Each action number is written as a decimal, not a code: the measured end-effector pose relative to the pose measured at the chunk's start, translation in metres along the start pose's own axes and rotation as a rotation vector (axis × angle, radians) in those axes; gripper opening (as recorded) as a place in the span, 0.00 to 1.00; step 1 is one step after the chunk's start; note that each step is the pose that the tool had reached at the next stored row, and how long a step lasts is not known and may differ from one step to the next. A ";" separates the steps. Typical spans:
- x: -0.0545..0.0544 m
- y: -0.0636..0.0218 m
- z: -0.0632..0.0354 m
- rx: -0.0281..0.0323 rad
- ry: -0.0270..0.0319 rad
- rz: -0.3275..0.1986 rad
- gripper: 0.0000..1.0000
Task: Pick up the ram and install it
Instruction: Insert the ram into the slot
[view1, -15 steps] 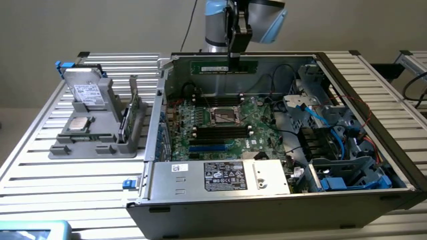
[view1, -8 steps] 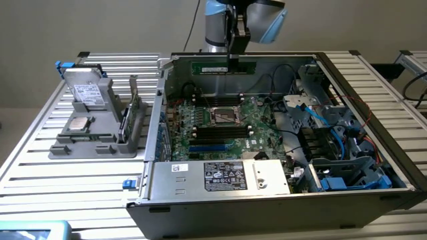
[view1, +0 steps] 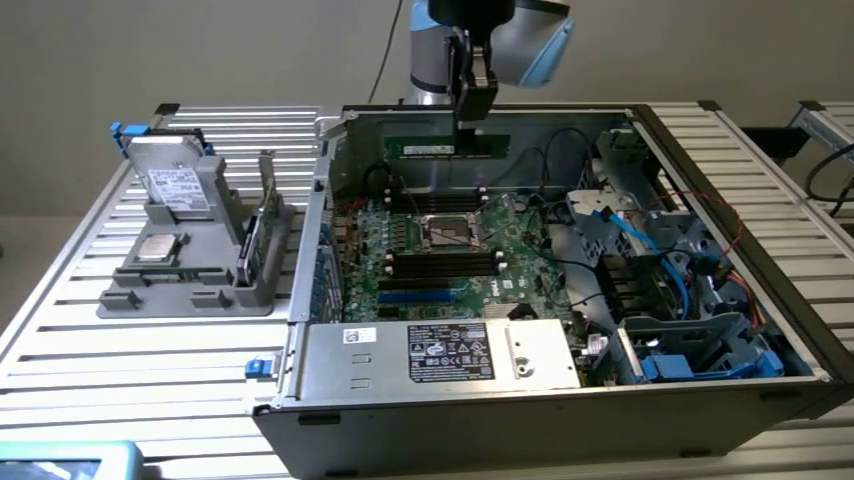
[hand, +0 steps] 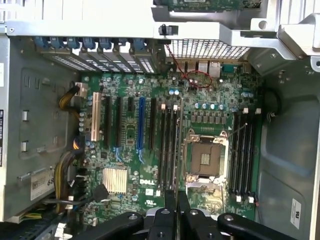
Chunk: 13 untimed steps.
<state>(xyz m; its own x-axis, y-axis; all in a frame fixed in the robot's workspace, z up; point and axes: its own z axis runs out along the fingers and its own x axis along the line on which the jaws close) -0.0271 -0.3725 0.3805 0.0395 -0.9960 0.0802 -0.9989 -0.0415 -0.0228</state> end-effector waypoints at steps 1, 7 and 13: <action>0.000 0.0000 0.0017 0.0000 -0.0001 0.000 0.13; -0.002 0.0003 0.0126 0.0000 0.0000 0.000 0.13; -0.003 0.0005 0.0234 0.0001 -0.0002 0.000 0.13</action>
<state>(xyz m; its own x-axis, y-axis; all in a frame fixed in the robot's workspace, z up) -0.0271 -0.3716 0.3569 0.0395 -0.9960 0.0800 -0.9989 -0.0415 -0.0229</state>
